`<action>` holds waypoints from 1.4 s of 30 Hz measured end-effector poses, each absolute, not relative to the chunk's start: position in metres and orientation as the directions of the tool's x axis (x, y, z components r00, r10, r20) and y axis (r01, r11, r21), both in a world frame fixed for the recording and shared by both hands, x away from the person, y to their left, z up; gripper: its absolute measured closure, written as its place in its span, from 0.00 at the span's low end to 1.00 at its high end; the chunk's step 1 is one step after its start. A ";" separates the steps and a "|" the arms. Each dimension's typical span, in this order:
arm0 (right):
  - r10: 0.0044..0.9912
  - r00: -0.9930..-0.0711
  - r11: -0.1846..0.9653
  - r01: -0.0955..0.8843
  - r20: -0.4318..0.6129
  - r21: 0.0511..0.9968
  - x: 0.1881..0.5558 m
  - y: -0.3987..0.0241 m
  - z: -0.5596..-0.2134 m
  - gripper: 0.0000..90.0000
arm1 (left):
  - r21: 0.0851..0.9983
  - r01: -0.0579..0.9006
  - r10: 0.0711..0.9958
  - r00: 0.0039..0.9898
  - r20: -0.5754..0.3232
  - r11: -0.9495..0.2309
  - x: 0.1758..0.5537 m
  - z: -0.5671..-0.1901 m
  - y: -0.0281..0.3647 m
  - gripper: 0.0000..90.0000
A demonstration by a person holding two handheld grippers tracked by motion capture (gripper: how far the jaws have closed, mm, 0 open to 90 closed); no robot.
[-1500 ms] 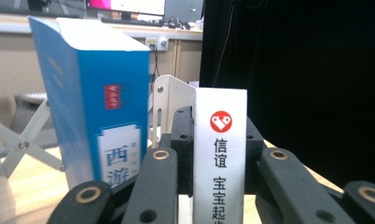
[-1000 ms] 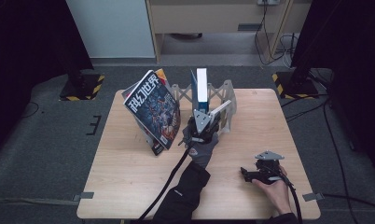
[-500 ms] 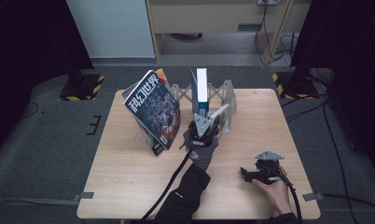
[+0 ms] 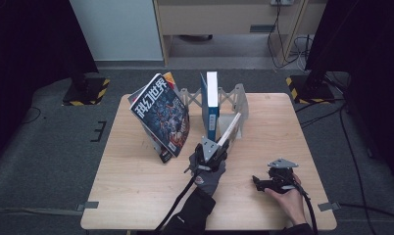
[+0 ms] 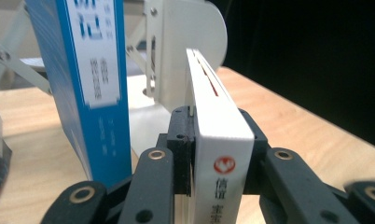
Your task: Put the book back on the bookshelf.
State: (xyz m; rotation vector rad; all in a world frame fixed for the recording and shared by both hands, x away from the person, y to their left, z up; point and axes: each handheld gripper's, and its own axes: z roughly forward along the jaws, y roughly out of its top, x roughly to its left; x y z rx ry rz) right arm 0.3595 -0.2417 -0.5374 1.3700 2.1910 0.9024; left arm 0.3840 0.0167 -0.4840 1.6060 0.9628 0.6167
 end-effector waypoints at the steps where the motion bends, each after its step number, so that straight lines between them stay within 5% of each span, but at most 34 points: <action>1: 0.897 -0.442 0.313 0.639 0.002 0.703 0.360 -0.242 -0.537 0.06 | 0.960 0.270 0.835 0.543 -0.089 -0.073 0.383 -0.486 0.018 0.79; 26: 0.899 -0.439 0.310 0.639 0.003 0.704 0.359 -0.241 -0.538 0.06 | 0.920 0.327 0.775 0.631 -0.041 -0.217 0.389 -0.518 0.025 0.72; 42: 0.898 -0.440 0.311 0.639 0.002 0.704 0.359 -0.241 -0.538 0.06 | 0.928 0.359 0.817 0.561 -0.131 -0.098 0.394 -0.507 0.021 0.83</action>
